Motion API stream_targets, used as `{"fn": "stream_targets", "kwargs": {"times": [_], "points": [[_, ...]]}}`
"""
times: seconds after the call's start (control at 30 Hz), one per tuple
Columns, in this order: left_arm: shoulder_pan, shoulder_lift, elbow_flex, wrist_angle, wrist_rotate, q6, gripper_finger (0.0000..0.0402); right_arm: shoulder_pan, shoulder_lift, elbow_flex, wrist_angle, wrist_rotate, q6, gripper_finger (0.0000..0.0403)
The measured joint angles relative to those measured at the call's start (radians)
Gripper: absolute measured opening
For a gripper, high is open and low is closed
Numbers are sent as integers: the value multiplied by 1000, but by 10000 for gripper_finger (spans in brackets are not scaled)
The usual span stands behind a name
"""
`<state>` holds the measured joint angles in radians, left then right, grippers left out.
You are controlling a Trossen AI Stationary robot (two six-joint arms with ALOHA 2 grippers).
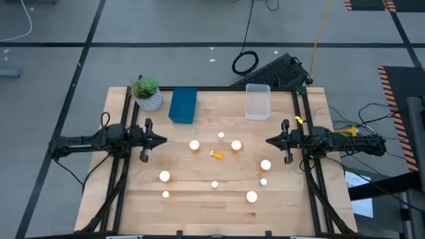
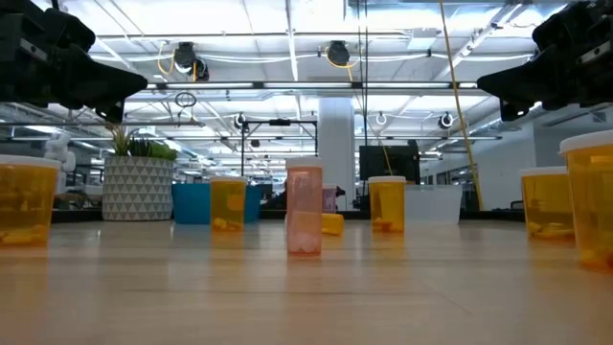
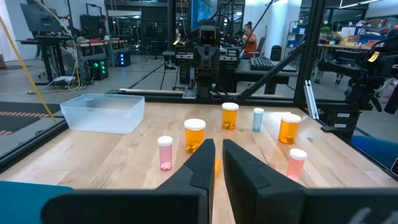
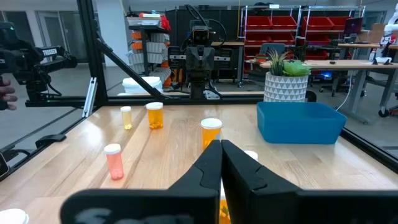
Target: Pick and place medicine bottles into bin by pill shape (circle, oval)
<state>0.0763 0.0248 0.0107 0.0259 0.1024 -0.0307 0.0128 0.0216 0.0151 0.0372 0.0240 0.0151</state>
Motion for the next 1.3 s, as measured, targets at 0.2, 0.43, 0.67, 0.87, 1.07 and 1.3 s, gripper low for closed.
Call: {"fn": "stream_targets", "kwargs": {"times": [0.2, 0.43, 0.67, 0.87, 1.07, 1.3], "points": [[0, 0, 0, 0, -2, 2, 35, 0, 0, 0, 0, 0, 0, 0], [0, 0, 0, 0, -22, -55, 35, 0, 0, 0, 0, 0, 0, 0], [0, 1, 0, 23, -25, -76, 35, 0, 0, 0, 0, 0, 0, 0], [0, 1, 40, 24, -25, -84, 35, 0, 0, 0, 0, 0, -5, 0], [0, 21, 178, -73, -25, -67, 35, 0, 0, 0, 1, 0, -8, 0], [0, 156, 418, -225, -25, -23, 35, 0, 0, 0, 2, 1, -8, 0]]}}
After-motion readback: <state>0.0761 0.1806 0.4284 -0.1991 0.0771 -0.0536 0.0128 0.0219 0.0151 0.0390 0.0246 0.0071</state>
